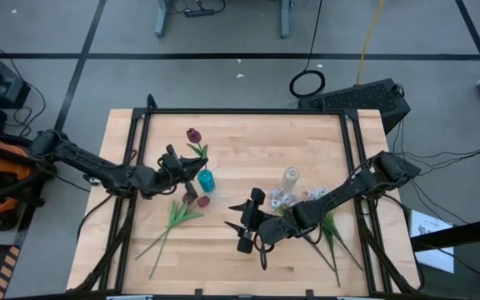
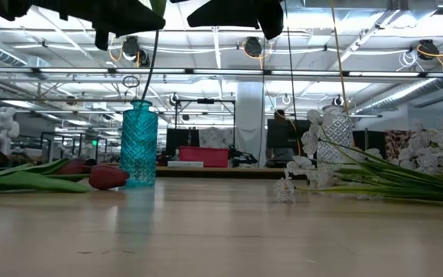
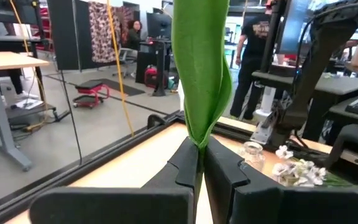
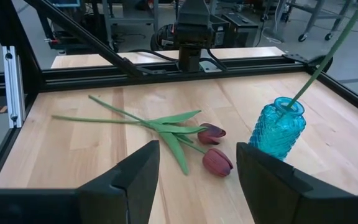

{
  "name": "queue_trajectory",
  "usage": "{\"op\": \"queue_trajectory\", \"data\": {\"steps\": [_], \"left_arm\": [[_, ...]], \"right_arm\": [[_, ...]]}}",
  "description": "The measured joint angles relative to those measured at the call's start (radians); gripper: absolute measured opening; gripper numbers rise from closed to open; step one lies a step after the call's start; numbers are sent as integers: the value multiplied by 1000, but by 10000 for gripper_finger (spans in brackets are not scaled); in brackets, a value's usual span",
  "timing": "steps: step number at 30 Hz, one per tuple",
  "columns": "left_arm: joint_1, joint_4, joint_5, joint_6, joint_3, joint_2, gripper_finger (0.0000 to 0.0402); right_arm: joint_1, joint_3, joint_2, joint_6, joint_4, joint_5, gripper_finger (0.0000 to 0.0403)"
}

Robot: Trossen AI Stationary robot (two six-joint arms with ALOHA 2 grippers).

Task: Sort flowers into vase by color
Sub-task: Put the top red tulip into the blue vase

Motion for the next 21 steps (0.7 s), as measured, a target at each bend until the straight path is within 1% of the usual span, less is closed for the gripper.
{"op": "queue_trajectory", "data": {"steps": [15, 21], "left_arm": [[4, -3, 0, -15, 0, 70, 18], [4, -77, 0, -68, 0, 72, 18]], "right_arm": [[0, 0, 0, 0, -19, 0, 203], [0, 0, 0, 18, -39, 0, 203]]}}
